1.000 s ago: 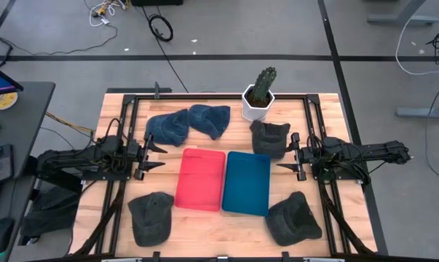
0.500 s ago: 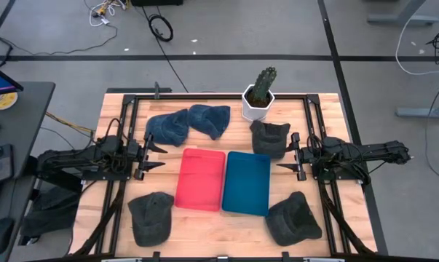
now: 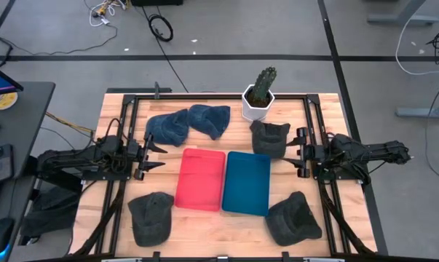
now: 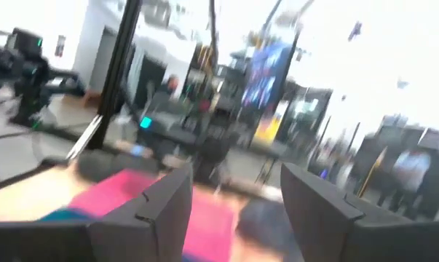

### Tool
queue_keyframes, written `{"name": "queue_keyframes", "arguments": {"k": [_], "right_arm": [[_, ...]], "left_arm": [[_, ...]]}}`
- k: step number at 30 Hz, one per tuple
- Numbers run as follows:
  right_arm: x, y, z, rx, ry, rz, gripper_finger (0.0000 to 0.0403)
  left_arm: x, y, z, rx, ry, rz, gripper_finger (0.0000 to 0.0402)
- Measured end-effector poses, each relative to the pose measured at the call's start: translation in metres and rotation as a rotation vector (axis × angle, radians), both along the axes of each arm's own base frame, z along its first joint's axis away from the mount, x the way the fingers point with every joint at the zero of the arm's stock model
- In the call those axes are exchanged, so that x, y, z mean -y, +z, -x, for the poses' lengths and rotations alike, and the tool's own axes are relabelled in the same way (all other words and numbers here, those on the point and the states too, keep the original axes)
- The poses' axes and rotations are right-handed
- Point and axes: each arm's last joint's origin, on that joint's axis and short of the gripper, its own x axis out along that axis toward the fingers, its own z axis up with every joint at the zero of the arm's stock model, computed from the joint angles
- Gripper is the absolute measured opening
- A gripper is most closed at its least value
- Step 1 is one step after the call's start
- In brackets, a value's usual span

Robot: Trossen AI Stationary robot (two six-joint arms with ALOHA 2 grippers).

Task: Pick & Place hat
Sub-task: Put the top black cap into the blue bin

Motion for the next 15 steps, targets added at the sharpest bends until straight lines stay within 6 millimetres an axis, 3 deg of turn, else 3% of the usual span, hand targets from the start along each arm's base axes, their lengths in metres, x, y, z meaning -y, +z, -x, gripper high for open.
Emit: {"name": "queue_keyframes", "arguments": {"k": [7,15], "right_arm": [[0.001,0.031,0.016,0.364,-0.015,0.005,0.0212],[0.002,0.050,0.034,0.636,-0.014,-0.021,0.0212]], "left_arm": [[0.000,0.000,0.000,0.000,-0.001,0.000,0.0211],[0.000,0.000,0.000,0.000,0.000,0.000,0.0211]]}}
